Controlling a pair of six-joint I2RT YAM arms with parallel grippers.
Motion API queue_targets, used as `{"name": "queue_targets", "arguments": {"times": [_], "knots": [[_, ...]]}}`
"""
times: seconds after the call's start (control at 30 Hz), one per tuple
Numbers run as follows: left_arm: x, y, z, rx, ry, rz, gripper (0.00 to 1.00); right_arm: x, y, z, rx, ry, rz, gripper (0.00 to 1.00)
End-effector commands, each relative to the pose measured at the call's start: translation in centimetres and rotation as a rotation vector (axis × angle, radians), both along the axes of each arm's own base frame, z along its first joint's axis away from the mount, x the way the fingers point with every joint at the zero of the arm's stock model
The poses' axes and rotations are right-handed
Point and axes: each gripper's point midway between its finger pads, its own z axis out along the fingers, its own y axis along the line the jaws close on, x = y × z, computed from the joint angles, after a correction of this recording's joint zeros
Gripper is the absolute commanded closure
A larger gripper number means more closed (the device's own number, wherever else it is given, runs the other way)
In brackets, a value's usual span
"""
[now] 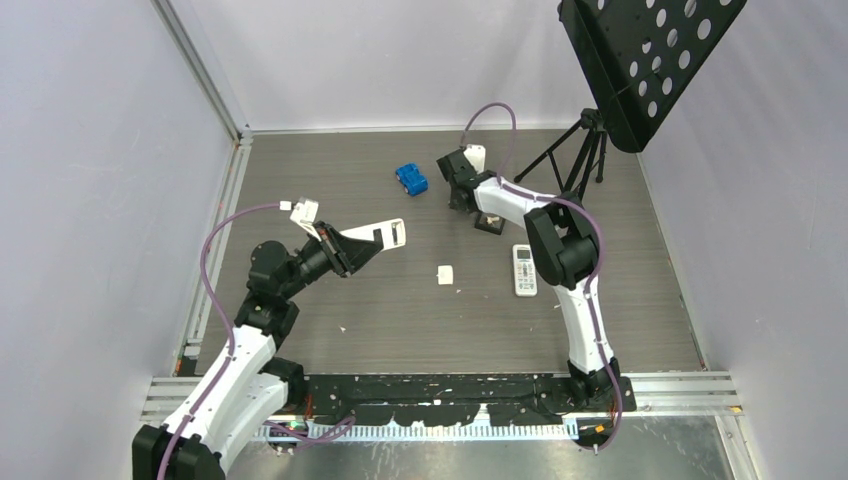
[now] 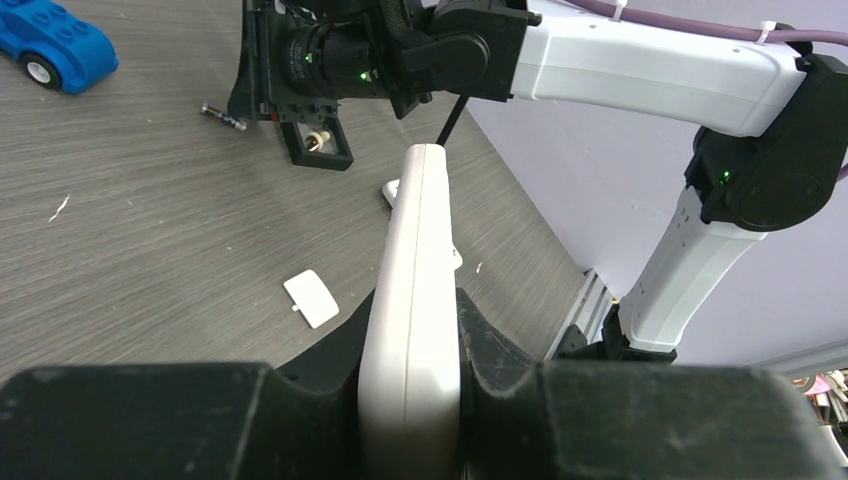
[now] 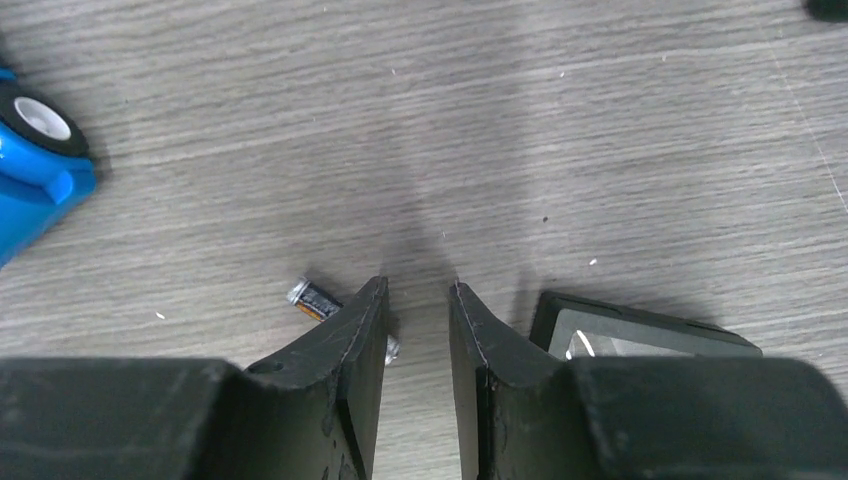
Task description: Load the batteries into the remote control
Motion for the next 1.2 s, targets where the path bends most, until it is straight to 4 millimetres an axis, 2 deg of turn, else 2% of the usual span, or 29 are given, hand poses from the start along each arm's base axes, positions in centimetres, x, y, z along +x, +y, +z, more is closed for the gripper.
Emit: {"name": "queue_targets", "arguments": {"times": [0.0, 0.17, 0.3, 0.53, 0.67, 0.83, 1.0, 1.07, 1.17], "knots": [[0.3, 0.1, 1.6, -0.023, -0.067, 0.011, 1.00, -0.8, 0.1, 2.9, 0.018, -0.014, 0.035, 0.65], [0.3, 0.2, 1.7, -0.023, -0.070, 0.017, 1.00, -0.8, 0.4, 4.9, 0.034, -0.061, 0.084, 0.52], [0.4, 0.2, 1.6, -0.022, -0.068, 0.022, 1.00, -0.8, 1.0, 5.6, 0.050, -0.086, 0.139, 0.47], [0.4, 0.3, 1.8, -0.020, -0.068, 0.023, 1.00, -2.3, 5.4, 4.6, 0.150, -0.039, 0.449, 0.40], [0.4, 0.3, 1.8, -0.018, -0.068, 0.024, 1.00, -1.7, 4.7, 3.3, 0.076, -0.027, 0.447, 0.39], [0.4, 0.3, 2.0, -0.015, -0.070, 0.024, 1.00, -0.6, 3.4, 2.2, -0.016, -0.026, 0.410, 0.42], [0.4, 0.3, 2.1, -0.015, -0.073, 0.021, 1.00, -0.6, 3.6, 1.1, -0.029, 0.012, 0.431, 0.45], [0.4, 0.3, 2.1, -0.015, -0.073, 0.021, 1.00, -0.9, 4.1, 0.7, -0.005, 0.032, 0.440, 0.51], [0.3, 0.2, 2.1, -0.015, -0.073, 0.019, 1.00, -1.5, 4.6, 0.4, 0.045, 0.061, 0.443, 0.72]]}}
